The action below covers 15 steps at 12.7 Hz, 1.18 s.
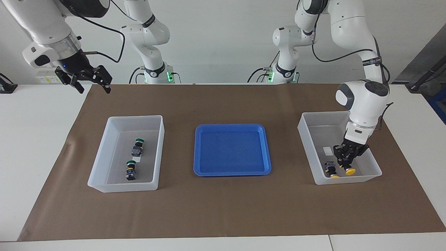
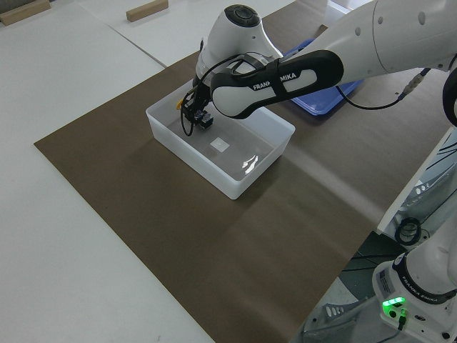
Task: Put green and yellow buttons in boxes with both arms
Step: 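Release the green button with the right gripper while the left gripper carries yellow, then lower the yellow button into its box and open the left gripper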
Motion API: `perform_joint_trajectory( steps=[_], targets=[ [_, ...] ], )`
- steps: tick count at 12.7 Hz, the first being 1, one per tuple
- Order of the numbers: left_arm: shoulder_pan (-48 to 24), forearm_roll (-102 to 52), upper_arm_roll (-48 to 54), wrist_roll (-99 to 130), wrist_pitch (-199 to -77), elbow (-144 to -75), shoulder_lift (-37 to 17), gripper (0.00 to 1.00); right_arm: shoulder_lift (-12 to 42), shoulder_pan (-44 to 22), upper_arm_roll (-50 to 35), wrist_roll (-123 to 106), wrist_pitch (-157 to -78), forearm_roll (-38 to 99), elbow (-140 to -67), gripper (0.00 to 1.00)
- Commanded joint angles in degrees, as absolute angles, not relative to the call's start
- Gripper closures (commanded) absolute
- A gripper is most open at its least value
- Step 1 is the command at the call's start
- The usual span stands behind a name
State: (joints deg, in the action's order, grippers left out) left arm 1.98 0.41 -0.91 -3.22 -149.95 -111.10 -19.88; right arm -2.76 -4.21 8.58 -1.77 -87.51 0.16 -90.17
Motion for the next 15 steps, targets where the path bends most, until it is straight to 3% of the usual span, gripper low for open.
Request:
perform_joint_trajectory(
  steps=[1,3,4,7,8,9,12,15],
  targets=[
    [2.64,1.06,-0.44,-4.83,-151.43,-110.65,-20.65,0.95,-2.98,-4.3,8.26,-1.76,-86.83,-0.88,-90.96,0.0],
    [2.64,1.05,-0.44,-4.83,-151.7,-110.92,-20.65,0.52,-3.25,-4.31,8.26,-1.49,-87.27,-0.97,-91.85,0.0],
    [2.64,1.05,-0.44,-4.83,-151.53,-111.18,-20.65,0.36,-3.25,-4.31,8.26,-2.02,-87.28,-1.05,-91.85,0.0],
    [2.72,1.05,-0.44,-4.83,-151.09,-111.09,-20.57,0.24,-2.99,-5.8,7.91,-2.11,-87.28,-2.46,-91.23,0.0],
    [2.72,1.05,-0.44,-4.83,-151.08,-111.09,-20.48,0.16,-2.81,-5.89,7.82,-2.11,-87.28,-2.46,-90.97,0.0],
    [2.72,1.05,-0.44,-4.92,-151.08,-110.92,-20.3,0.0,-2.64,-5.98,7.82,-2.11,-87.28,-2.46,-90.36,0.0],
    [2.64,1.05,-0.44,-4.83,-148.56,-111.18,-17.86,0.0,-2.46,-5.8,8.0,-1.67,-87.28,-1.32,-90.0,0.0],
    [2.11,1.05,-0.44,-4.92,-131.46,-110.83,-9.17,0.0,-2.37,-5.54,8.0,-1.5,-85.96,0.34,-88.51,0.0]
  ],
)
